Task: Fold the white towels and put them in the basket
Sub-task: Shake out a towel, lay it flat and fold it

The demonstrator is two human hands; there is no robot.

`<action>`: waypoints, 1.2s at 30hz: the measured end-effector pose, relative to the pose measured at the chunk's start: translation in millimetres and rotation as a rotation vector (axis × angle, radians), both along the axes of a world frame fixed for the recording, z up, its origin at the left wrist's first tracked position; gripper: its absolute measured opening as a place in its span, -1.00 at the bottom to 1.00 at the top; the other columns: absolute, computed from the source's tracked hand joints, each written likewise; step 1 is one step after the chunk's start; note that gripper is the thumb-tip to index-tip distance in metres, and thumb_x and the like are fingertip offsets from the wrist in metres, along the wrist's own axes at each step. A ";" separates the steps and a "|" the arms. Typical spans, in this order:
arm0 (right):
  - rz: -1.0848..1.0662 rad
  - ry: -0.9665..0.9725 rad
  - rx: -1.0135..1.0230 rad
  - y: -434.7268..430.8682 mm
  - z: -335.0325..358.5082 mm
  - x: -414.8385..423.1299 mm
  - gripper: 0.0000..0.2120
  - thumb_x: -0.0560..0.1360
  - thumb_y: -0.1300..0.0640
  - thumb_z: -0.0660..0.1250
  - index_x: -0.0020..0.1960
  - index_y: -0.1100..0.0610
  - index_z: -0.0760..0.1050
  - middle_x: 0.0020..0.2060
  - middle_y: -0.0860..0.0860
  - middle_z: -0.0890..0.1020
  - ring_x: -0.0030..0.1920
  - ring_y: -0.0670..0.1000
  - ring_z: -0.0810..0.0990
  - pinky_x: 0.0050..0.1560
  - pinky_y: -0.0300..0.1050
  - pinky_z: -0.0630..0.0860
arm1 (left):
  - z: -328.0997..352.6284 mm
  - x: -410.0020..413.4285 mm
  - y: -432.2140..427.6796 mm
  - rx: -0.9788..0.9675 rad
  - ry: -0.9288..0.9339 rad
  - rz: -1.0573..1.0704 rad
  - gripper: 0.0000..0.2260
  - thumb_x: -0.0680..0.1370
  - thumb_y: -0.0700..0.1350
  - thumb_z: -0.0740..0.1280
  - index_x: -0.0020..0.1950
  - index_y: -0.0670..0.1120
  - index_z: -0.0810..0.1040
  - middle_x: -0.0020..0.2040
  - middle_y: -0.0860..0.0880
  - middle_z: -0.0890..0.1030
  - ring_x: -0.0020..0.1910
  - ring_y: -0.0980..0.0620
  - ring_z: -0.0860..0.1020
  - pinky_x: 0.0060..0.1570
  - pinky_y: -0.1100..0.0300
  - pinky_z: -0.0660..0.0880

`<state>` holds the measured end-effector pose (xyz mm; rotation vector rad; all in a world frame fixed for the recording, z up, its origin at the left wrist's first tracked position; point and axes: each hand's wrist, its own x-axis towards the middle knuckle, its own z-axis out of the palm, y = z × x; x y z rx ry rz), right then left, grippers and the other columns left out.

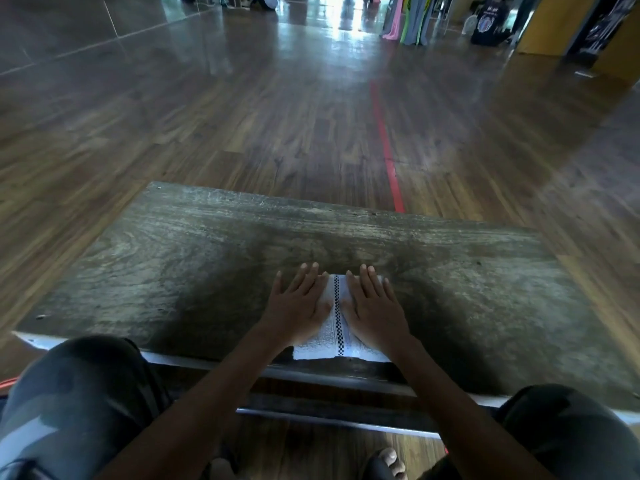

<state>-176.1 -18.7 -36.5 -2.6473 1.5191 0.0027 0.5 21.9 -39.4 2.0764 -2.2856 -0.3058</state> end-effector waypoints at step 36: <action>0.066 0.010 0.037 -3.1 1.5 15.8 -0.22 0.42 -0.44 -0.25 0.54 -0.09 -0.15 0.54 0.10 -0.13 0.53 0.06 -0.20 0.49 0.12 -0.23 | 13.7 -36.7 117.7 0.380 1.594 0.573 -0.75 0.56 -0.02 0.32 0.20 -0.03 0.42 -0.09 -0.16 0.69 -0.24 -0.13 0.67 -0.43 0.20 0.54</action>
